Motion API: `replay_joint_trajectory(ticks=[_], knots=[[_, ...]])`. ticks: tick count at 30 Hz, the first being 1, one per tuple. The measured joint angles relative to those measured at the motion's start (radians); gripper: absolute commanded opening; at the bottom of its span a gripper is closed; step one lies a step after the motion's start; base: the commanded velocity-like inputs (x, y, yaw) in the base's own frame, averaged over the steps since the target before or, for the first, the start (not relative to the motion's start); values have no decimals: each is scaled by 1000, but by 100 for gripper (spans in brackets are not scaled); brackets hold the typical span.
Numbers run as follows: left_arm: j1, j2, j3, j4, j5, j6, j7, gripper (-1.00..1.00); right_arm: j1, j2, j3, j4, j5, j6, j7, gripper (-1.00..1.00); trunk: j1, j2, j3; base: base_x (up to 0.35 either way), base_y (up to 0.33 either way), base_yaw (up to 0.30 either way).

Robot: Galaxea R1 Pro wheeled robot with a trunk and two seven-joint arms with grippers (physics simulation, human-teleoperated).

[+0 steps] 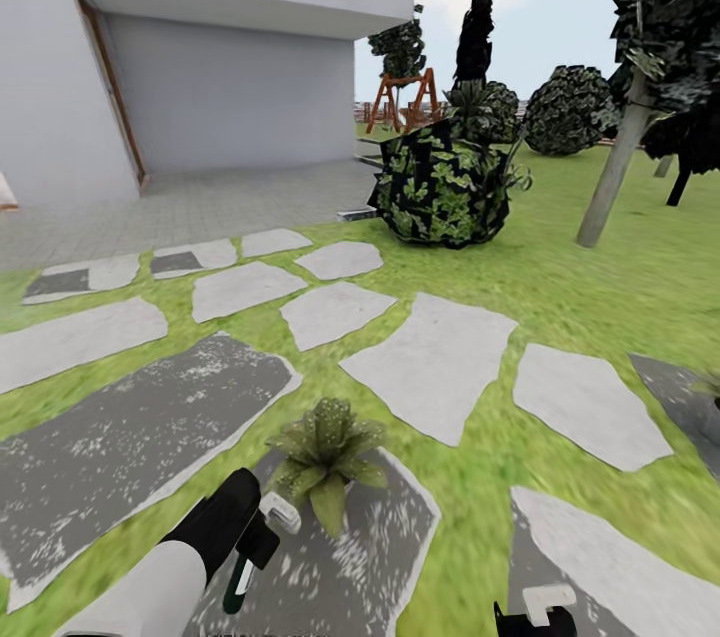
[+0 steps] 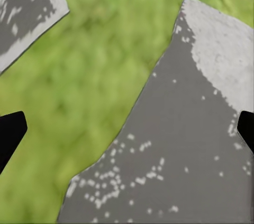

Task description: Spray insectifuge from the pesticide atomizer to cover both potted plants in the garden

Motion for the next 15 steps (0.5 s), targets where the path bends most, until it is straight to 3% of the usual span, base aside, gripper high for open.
replay_joint_trajectory(ticks=[8,15], knots=[[1,0,0,1,0,0,1,-100,0,0,0,0,0,1,0,100,0,0,0,0,-273,258],[0,1,0,1,-2,0,2,-100,0,-5,-1,0,0,0,0,100,0,0,0,21,-261,25]])
